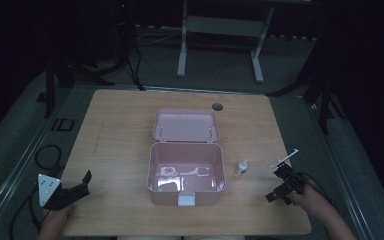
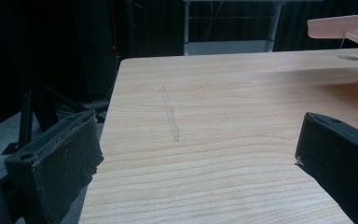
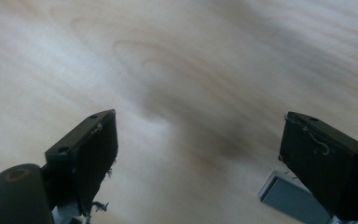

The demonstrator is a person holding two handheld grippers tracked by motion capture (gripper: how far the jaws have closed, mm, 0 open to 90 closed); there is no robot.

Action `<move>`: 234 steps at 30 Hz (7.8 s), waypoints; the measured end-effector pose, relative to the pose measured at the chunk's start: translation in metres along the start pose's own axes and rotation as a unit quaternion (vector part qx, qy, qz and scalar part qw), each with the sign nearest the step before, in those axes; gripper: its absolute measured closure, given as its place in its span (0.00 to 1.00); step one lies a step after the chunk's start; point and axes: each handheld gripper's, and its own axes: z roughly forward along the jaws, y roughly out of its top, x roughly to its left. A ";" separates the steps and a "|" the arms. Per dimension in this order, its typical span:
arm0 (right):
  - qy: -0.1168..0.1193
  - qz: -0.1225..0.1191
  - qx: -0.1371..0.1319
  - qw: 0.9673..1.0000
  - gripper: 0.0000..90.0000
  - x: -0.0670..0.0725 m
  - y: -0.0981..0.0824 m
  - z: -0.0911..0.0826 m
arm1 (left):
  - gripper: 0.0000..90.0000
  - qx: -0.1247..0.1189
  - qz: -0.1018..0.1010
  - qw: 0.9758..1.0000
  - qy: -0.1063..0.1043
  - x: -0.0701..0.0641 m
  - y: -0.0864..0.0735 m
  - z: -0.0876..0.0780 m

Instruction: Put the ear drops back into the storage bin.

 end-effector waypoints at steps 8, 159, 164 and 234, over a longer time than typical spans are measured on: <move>0.009 -0.023 0.045 0.999 0.14 0.007 0.009 -0.001 | 0.00 0.000 0.000 1.000 0.000 0.000 0.000 0.000; -0.067 -0.497 0.127 0.856 0.66 0.092 0.070 -0.020 | 0.00 0.004 0.002 1.000 -0.001 0.000 0.000 0.001; -0.064 -0.493 0.122 0.859 0.66 0.096 0.070 -0.031 | 0.00 0.004 0.003 1.000 -0.001 0.000 0.000 0.001; -0.044 -0.521 0.080 0.849 0.66 0.203 0.146 -0.086 | 0.00 0.003 0.002 1.000 -0.005 0.000 0.000 0.000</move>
